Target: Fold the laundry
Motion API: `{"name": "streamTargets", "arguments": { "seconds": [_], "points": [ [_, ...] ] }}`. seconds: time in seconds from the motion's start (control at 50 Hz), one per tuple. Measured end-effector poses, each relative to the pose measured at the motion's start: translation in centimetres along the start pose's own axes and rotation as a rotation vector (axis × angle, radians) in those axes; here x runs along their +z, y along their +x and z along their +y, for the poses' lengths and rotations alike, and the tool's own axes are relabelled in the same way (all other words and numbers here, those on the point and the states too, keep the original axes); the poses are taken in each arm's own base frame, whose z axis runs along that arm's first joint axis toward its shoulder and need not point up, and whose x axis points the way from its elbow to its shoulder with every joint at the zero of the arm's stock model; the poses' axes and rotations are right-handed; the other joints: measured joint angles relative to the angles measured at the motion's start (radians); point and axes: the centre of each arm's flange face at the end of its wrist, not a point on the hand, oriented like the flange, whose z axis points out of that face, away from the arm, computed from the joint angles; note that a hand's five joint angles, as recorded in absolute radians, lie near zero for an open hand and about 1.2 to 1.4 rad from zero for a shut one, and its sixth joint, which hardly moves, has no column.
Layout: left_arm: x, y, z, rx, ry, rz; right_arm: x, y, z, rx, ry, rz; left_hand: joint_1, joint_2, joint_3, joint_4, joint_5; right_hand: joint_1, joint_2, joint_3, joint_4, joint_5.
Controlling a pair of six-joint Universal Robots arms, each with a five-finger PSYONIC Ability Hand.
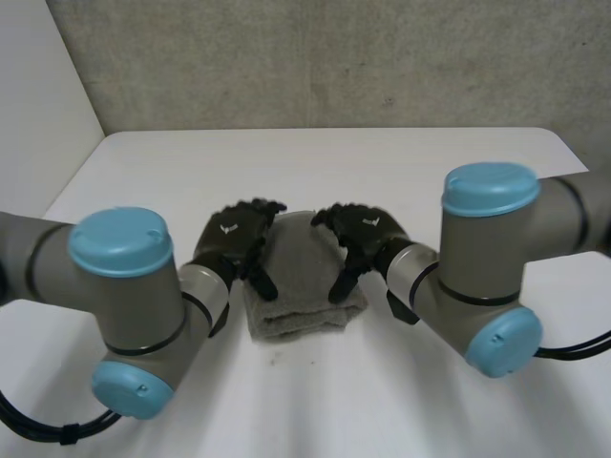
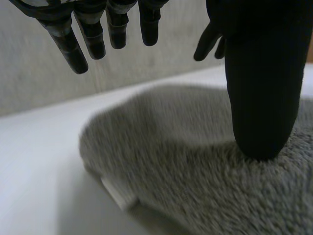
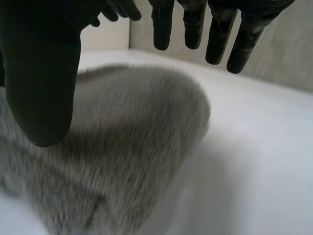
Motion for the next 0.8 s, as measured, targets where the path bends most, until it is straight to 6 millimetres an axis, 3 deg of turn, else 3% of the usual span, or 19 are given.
{"name": "streamTargets", "arguments": {
  "seconds": [0.12, 0.18, 0.24, 0.3, 0.34, 0.38, 0.4, 0.46, 0.52, 0.54, 0.6, 0.68, 0.8],
  "points": [
    [0.6, -0.3, 2.6, 0.021, -0.120, -0.040, 2.3, 0.4, 2.7, -0.043, -0.064, -0.015, 0.000, -0.001, -0.002, -0.002, 0.000, 0.000, 0.000, 0.000, 0.000, -0.002],
    [0.5, -0.5, 3.1, 0.054, -0.158, -0.052, 2.7, 0.5, 3.1, -0.071, -0.068, -0.012, 0.000, -0.001, -0.002, -0.002, 0.000, 0.000, 0.000, 0.000, 0.000, -0.006],
    [0.4, -0.6, 3.3, 0.087, -0.181, -0.058, 2.8, 0.5, 2.7, -0.103, -0.056, -0.007, 0.000, -0.002, -0.002, -0.002, 0.000, 0.000, 0.000, 0.000, 0.000, -0.009],
    [0.1, -0.6, 2.0, 0.118, -0.160, -0.060, 2.1, 0.4, 0.7, -0.131, -0.003, 0.003, 0.000, -0.003, -0.003, -0.003, 0.000, 0.000, 0.000, 0.000, 0.000, -0.009],
    [-0.3, -0.4, -0.1, 0.125, -0.104, -0.059, 1.1, 0.2, -1.5, -0.144, 0.051, 0.013, 0.000, -0.003, -0.003, -0.003, 0.000, 0.000, 0.000, 0.000, 0.000, -0.009],
    [-0.4, -0.4, -0.8, 0.126, -0.085, -0.058, 0.8, 0.1, -2.1, -0.147, 0.067, 0.016, 0.000, -0.003, -0.003, -0.003, 0.000, 0.000, 0.000, 0.000, 0.000, -0.009],
    [-1.0, -0.2, -3.5, 0.121, -0.015, -0.058, -0.6, 0.4, -4.8, -0.155, 0.140, 0.057, 0.000, -0.004, -0.003, -0.003, 0.000, 0.000, 0.000, 0.000, 0.000, -0.009],
    [-1.9, -0.1, -6.6, 0.110, 0.058, -0.060, -2.3, 0.9, -7.9, -0.158, 0.224, 0.122, 0.000, -0.004, -0.003, -0.003, 0.000, 0.000, 0.000, 0.000, 0.000, -0.010],
    [-4.1, -0.4, -12.0, 0.080, 0.171, -0.076, -5.5, 2.1, -12.5, -0.153, 0.358, 0.248, 0.003, 0.006, 0.006, 0.005, 0.000, 0.000, 0.000, 0.000, 0.000, -0.010],
    [-4.1, -0.4, -12.0, 0.080, 0.171, -0.076, -5.5, 2.1, -12.5, -0.153, 0.358, 0.248, 0.003, 0.006, 0.006, 0.005, 0.000, 0.000, 0.000, 0.000, 0.000, -0.010],
    [-6.4, -2.2, -16.8, 0.042, 0.214, -0.144, -8.2, 3.3, -15.4, -0.142, 0.432, 0.360, 0.016, 0.033, 0.033, 0.029, 0.000, 0.000, 0.000, 0.000, 0.000, -0.010],
    [-8.7, -4.8, -19.5, -0.013, 0.154, -0.236, -10.3, 4.5, -16.9, -0.127, 0.431, 0.451, 0.024, 0.034, 0.034, 0.032, 0.000, 0.000, 0.000, 0.000, 0.000, -0.010],
    [-9.7, -6.0, -19.7, -0.071, 0.079, -0.280, -10.9, 5.0, -16.9, -0.119, 0.383, 0.471, 0.020, 0.023, 0.024, 0.021, 0.000, 0.000, 0.000, 0.000, 0.000, -0.010]
  ]
}}
